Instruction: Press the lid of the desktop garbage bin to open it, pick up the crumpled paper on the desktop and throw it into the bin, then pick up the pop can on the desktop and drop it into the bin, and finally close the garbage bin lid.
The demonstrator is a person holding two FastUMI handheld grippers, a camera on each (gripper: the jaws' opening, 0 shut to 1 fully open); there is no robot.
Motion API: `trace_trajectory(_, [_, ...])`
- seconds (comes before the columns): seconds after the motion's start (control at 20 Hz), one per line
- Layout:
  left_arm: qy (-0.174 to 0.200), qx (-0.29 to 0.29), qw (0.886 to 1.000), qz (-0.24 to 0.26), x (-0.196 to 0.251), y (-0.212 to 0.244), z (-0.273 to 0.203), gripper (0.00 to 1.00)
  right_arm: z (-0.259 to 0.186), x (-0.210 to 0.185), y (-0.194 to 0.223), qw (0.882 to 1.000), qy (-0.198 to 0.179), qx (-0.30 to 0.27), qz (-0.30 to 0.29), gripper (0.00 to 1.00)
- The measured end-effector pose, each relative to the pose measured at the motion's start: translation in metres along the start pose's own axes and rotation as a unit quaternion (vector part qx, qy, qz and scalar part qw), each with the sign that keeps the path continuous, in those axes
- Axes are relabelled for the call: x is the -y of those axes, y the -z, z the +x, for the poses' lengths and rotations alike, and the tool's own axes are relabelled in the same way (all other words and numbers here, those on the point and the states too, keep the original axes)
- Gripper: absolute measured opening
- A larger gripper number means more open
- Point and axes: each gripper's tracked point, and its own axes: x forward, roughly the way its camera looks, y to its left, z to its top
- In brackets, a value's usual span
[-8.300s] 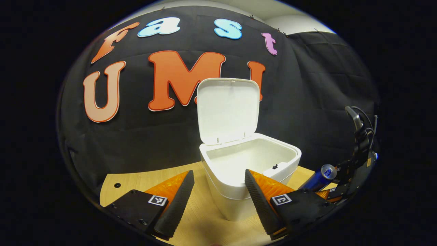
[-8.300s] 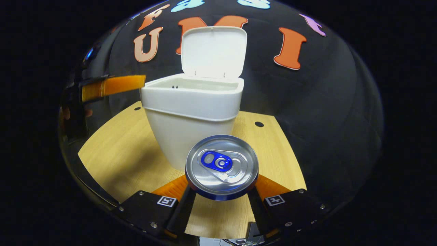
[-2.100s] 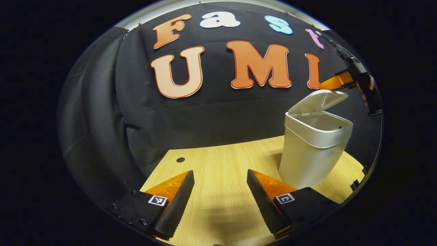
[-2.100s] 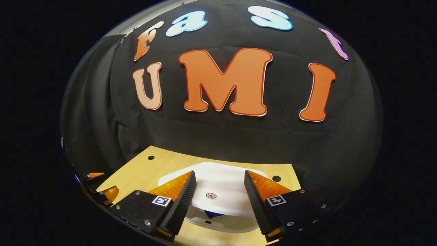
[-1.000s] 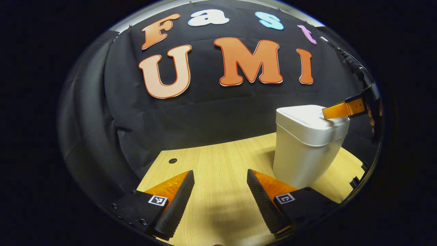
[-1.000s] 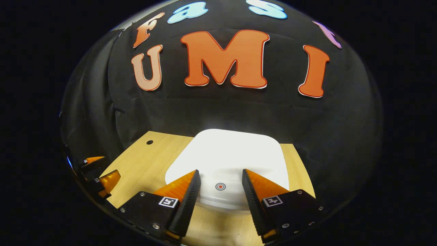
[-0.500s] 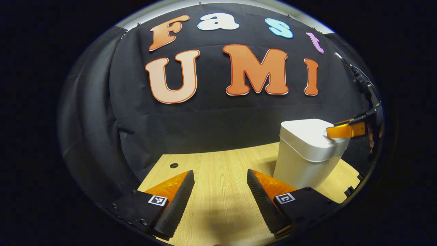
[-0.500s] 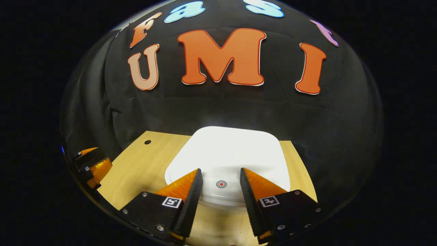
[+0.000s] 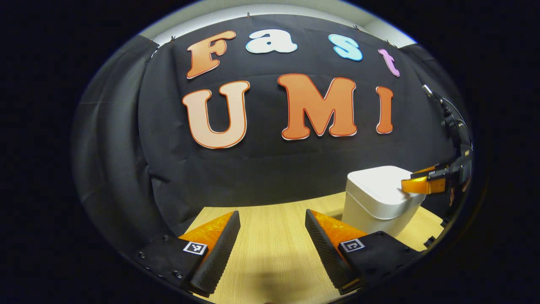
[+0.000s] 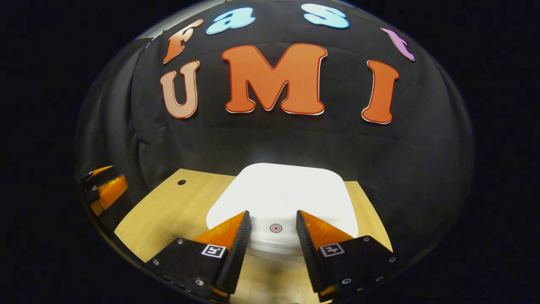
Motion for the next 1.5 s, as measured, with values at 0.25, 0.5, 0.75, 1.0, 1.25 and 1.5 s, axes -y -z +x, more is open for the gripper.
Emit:
trace_trajectory(0.25, [-0.014,0.036,0.999,-0.008,-0.005,-0.027,-0.002,0.99,-0.010,-0.018,-0.007,0.999,-0.010,0.037,-0.010,0.88])
trace_trajectory(0.5, [-0.028,0.064,0.998,-0.003,-0.008,-0.041,-0.005,1.00,-0.017,-0.028,-0.022,0.996,-0.008,0.084,-0.006,0.97])
trace_trajectory(0.75, [-0.040,0.076,0.996,-0.006,-0.010,-0.043,-0.010,1.00,-0.021,-0.030,-0.030,0.993,0.005,0.115,-0.020,0.96])
trace_trajectory(1.0, [-0.052,0.078,0.996,-0.004,-0.012,-0.040,-0.011,1.00,-0.021,-0.037,-0.030,0.991,0.001,0.125,-0.039,0.97])
trace_trajectory(1.25, [-0.049,0.085,0.995,0.000,-0.007,-0.042,-0.010,1.00,-0.020,-0.043,-0.032,0.991,-0.008,0.127,-0.040,0.97])
trace_trajectory(1.5, [-0.049,0.085,0.995,0.003,-0.005,-0.042,-0.006,1.00,-0.017,-0.049,-0.035,0.991,-0.015,0.129,-0.043,0.98])
